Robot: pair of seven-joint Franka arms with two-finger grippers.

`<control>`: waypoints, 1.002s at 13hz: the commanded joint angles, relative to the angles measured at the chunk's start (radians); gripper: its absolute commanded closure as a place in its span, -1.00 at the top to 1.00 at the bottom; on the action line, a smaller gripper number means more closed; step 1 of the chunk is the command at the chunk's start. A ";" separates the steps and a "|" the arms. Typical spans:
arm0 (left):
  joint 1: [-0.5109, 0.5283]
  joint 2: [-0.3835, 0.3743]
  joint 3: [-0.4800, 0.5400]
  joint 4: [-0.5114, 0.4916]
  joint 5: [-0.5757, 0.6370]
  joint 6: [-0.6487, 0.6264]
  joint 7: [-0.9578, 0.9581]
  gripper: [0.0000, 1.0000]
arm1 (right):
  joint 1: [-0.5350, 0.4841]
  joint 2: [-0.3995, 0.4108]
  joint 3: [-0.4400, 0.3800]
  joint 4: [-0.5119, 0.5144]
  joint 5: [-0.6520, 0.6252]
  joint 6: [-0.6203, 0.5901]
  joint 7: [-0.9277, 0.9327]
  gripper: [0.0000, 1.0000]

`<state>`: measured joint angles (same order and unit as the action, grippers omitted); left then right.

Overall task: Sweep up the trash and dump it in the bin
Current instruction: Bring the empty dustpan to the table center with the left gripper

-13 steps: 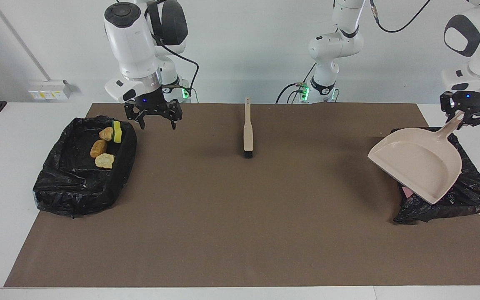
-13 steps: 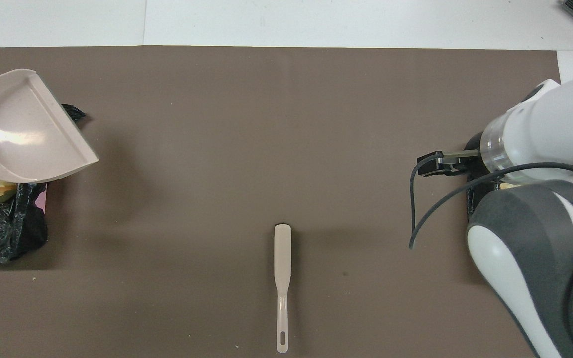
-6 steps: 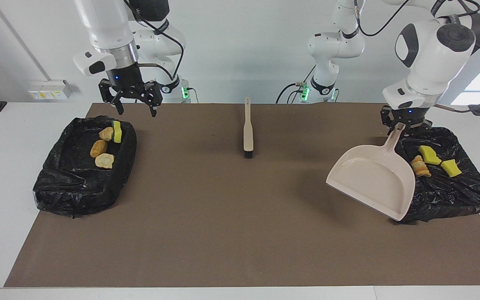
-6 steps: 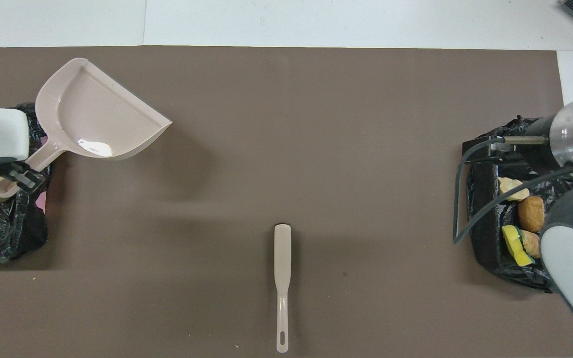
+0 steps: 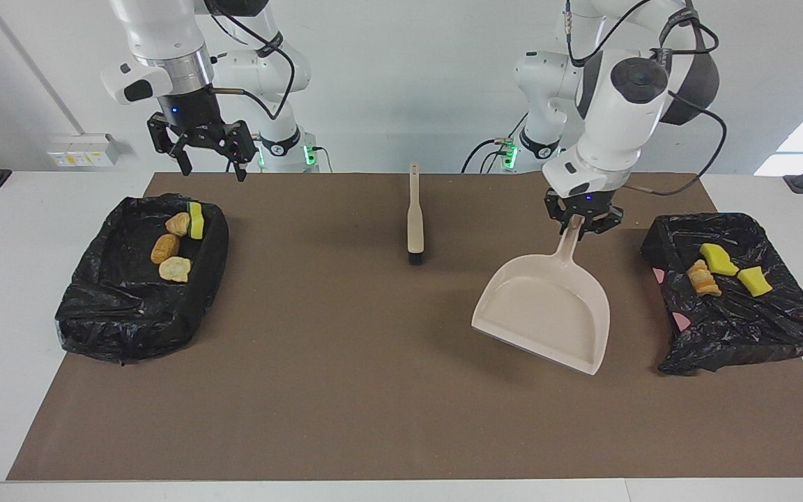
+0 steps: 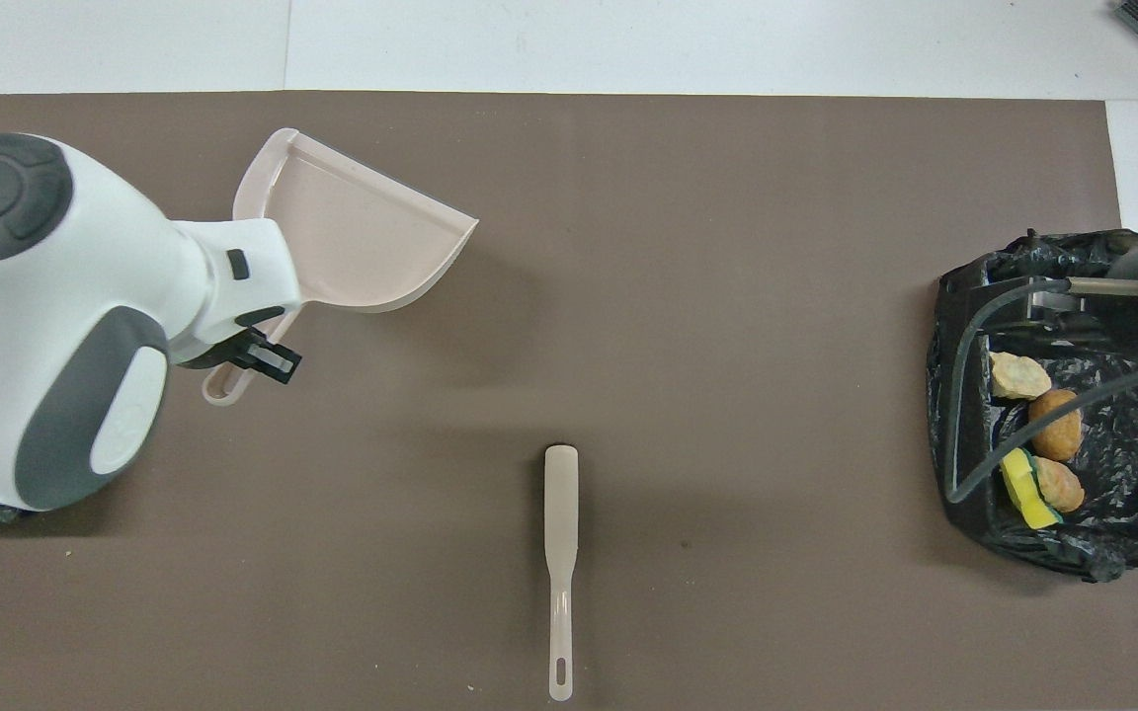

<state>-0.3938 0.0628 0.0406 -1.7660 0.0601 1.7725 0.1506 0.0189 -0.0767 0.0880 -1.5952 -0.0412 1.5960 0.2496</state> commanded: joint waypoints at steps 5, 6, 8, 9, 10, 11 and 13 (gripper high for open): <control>-0.233 0.224 0.025 0.078 -0.094 0.172 -0.388 -1.00 | 0.019 -0.068 -0.197 -0.005 0.017 -0.048 -0.140 1.00; -0.269 0.267 0.025 0.095 -0.101 0.194 -0.431 -1.00 | 0.021 -0.057 -0.200 -0.006 0.017 -0.047 -0.170 1.00; -0.278 0.348 0.025 0.160 -0.105 0.219 -0.520 -1.00 | 0.022 -0.046 -0.201 -0.002 0.020 -0.044 -0.185 1.00; -0.293 0.408 0.025 0.205 -0.103 0.223 -0.560 -1.00 | 0.021 -0.045 -0.201 -0.003 0.021 -0.047 -0.187 1.00; -0.296 0.470 0.025 0.262 -0.103 0.232 -0.589 -1.00 | 0.021 -0.054 -0.203 -0.015 0.021 -0.053 -0.185 1.00; -0.295 0.483 0.025 0.279 -0.097 0.239 -0.594 -1.00 | 0.021 -0.066 -0.201 -0.040 0.020 -0.053 -0.178 1.00; -0.281 0.477 0.025 0.281 -0.106 0.249 -0.598 0.15 | 0.022 -0.071 -0.195 -0.045 0.021 -0.048 -0.178 1.00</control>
<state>-0.6737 0.5193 0.0448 -1.5318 -0.0263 2.0209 -0.4335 0.0437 -0.1218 -0.1116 -1.6130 -0.0366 1.5598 0.0862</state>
